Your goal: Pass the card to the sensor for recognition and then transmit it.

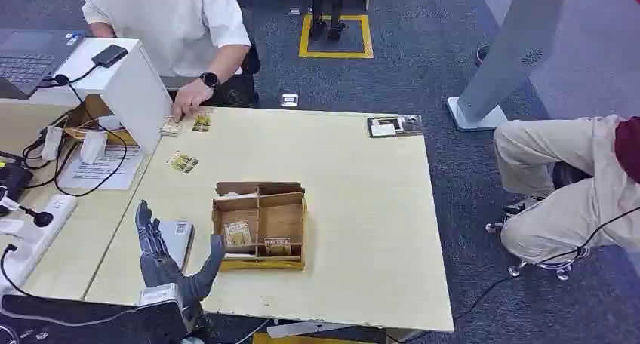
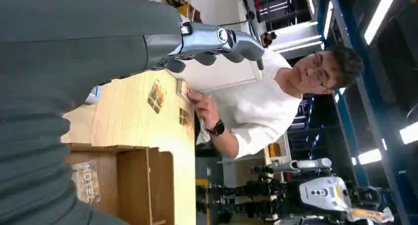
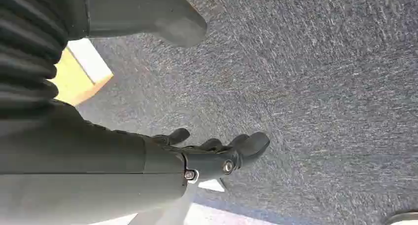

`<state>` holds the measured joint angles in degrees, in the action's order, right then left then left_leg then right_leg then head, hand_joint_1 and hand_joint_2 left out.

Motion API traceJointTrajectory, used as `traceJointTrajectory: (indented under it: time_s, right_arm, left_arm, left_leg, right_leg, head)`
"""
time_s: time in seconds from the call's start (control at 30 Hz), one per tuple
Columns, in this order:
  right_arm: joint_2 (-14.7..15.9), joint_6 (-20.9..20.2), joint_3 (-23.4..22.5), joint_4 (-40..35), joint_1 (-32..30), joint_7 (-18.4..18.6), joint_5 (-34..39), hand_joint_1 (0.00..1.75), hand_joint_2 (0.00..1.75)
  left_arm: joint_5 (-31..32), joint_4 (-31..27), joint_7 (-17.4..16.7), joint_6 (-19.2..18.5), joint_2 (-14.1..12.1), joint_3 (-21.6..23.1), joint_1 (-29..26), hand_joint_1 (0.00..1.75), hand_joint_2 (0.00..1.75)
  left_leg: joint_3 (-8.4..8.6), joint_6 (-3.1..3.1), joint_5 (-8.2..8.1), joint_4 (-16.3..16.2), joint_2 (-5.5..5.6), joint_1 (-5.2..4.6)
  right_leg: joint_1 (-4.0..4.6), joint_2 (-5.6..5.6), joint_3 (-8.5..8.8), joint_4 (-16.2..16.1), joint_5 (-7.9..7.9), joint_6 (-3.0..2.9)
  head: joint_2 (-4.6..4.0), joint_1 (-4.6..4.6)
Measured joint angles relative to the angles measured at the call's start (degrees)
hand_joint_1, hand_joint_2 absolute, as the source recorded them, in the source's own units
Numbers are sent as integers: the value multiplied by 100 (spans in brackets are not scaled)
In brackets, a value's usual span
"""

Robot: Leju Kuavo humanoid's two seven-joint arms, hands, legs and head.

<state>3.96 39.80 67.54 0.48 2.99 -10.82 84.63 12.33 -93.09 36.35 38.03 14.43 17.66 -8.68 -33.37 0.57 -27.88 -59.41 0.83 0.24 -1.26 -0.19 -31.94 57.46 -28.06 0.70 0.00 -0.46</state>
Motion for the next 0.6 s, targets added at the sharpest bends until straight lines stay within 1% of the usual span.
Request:
traceJointTrajectory:
  time_s: [0.37, 0.53, 0.6]
  right_arm:
    - [0, 0, 0, 2, 0, 15, 4, 0, 175]
    - [2, 0, 2, 2, -1, 50, 24, 0, 175]
    - [7, 0, 2, 2, -2, 55, 24, 0, 175]
  left_arm:
    - [-81, 0, 24, 107, -7, 0, -19, 0, 175]
    - [-357, 0, 44, 134, -7, -2, -22, 0, 175]
    - [-637, -7, 79, 86, 4, -2, -27, 0, 175]
  left_leg:
    - [-1, 0, 0, 0, 0, 0]
    - [-1, 0, 0, 0, 0, 0]
    - [-1, 0, 0, 0, 0, 0]
  right_leg:
    - [0, -1, 0, 0, 0, 0]
    - [0, -1, 0, 0, 0, 0]
    - [0, -1, 0, 0, 0, 0]
  head:
    - [2, -2]
    - [0, -2]
    - [0, -2]
